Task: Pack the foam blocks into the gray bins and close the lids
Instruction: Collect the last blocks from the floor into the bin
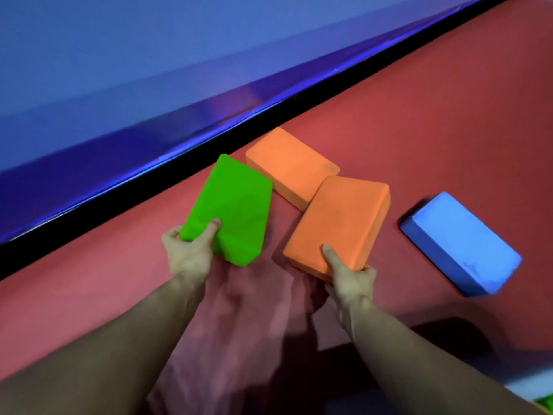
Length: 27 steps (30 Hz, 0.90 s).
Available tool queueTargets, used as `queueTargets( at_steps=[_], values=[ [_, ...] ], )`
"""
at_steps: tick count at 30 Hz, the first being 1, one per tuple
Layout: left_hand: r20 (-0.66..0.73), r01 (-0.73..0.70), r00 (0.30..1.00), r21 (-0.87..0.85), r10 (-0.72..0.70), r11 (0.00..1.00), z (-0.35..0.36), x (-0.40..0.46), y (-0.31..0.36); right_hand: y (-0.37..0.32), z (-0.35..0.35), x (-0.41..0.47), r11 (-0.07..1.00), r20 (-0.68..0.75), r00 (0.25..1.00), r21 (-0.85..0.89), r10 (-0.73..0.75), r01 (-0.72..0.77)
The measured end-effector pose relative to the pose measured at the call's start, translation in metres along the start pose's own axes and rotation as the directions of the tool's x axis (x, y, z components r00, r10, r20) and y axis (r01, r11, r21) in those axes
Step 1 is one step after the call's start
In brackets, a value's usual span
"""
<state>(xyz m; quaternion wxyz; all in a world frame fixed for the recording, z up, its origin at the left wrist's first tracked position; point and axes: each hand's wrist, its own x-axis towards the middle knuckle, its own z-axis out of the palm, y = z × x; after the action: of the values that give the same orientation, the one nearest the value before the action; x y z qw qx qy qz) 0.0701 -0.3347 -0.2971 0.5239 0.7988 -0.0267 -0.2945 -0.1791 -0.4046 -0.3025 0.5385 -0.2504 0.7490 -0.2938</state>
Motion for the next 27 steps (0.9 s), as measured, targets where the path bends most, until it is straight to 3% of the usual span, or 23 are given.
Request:
queueTargets(
  at_steps=[8,15,21,27],
  values=[
    [0.043,-0.316,0.946,-0.079,0.32,0.945,-0.112,-0.073,0.063,-0.038,-0.009,-0.119,0.972,0.093,0.968,-0.009,-0.234,0.236],
    [-0.084,-0.345,0.938,-0.159,0.336,0.925,-0.259,-0.181,0.135,-0.054,-0.065,-0.284,0.918,0.221,0.907,-0.097,-0.358,0.385],
    [-0.174,-0.402,0.906,-0.058,0.387,0.914,-0.417,-0.257,0.169,-0.07,-0.093,-0.414,0.764,0.377,0.749,-0.146,-0.545,0.629],
    [-0.265,-0.411,0.854,0.187,0.448,0.892,-0.583,-0.319,0.139,-0.038,-0.091,-0.522,0.612,0.52,0.603,-0.181,-0.605,0.77]
  ],
)
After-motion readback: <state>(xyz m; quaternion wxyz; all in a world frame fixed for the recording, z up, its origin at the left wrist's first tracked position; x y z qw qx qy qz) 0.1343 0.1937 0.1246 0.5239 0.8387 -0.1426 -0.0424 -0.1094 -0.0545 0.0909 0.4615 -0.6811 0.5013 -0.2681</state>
